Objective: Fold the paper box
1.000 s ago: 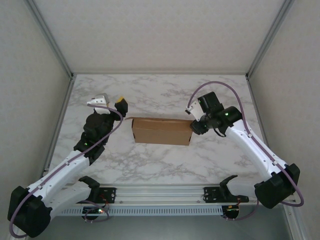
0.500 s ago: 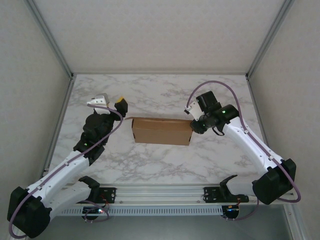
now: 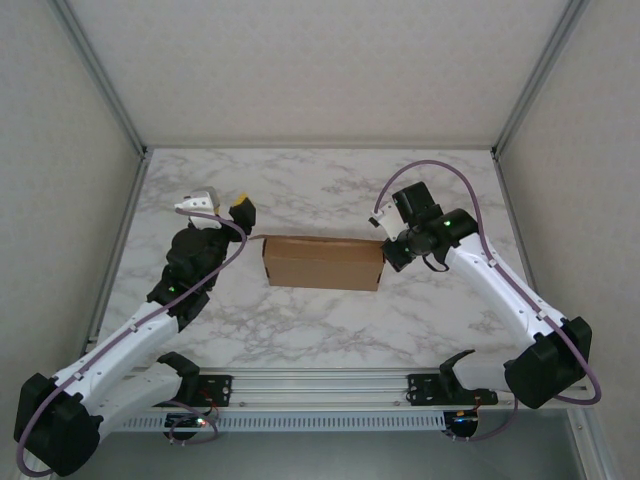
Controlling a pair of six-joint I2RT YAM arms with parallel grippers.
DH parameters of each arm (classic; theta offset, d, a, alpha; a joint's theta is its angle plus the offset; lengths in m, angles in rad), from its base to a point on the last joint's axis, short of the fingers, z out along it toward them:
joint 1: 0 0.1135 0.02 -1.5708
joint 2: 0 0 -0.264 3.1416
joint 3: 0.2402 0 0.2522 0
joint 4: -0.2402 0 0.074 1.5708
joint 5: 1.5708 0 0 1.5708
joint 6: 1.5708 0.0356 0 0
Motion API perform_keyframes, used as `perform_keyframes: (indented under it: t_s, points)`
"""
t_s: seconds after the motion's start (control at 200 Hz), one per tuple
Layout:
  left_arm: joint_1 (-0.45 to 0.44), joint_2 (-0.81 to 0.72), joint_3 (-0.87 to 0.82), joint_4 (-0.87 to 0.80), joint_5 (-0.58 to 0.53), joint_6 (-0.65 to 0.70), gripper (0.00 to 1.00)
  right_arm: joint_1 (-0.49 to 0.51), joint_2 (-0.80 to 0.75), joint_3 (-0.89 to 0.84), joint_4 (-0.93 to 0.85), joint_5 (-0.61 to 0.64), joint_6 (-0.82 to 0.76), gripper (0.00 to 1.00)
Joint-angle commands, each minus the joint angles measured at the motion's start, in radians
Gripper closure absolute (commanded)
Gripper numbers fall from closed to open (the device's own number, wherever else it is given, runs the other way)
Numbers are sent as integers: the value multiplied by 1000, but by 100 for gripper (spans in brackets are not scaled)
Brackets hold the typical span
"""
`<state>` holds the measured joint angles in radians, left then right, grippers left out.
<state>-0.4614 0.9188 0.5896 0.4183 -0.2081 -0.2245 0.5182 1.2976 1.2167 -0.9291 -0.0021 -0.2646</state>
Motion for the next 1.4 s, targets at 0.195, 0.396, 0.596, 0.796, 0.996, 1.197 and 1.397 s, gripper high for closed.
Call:
perform_keyframes:
  t_s: [0.195,0.396,0.596,0.796,0.996,1.197,1.397]
  points:
    - [-10,-18,58,-104,164,195,30,-4,41,70,-56,-69,74,100]
    - [0,-9,163,-361,236,501,31,-4,69,111,-90,-69,62,100]
    - [9,36,309,-660,376,730,23,-1,42,122,-93,-58,115,100]
    - [50,70,425,-857,397,758,26,12,1,74,-40,-68,184,100]
    - [78,43,365,-904,457,767,29,62,13,34,15,-44,219,100]
    - [98,23,345,-885,399,644,34,72,43,34,26,4,259,100]
    - [107,-117,300,-858,421,583,38,72,68,59,17,6,278,100]
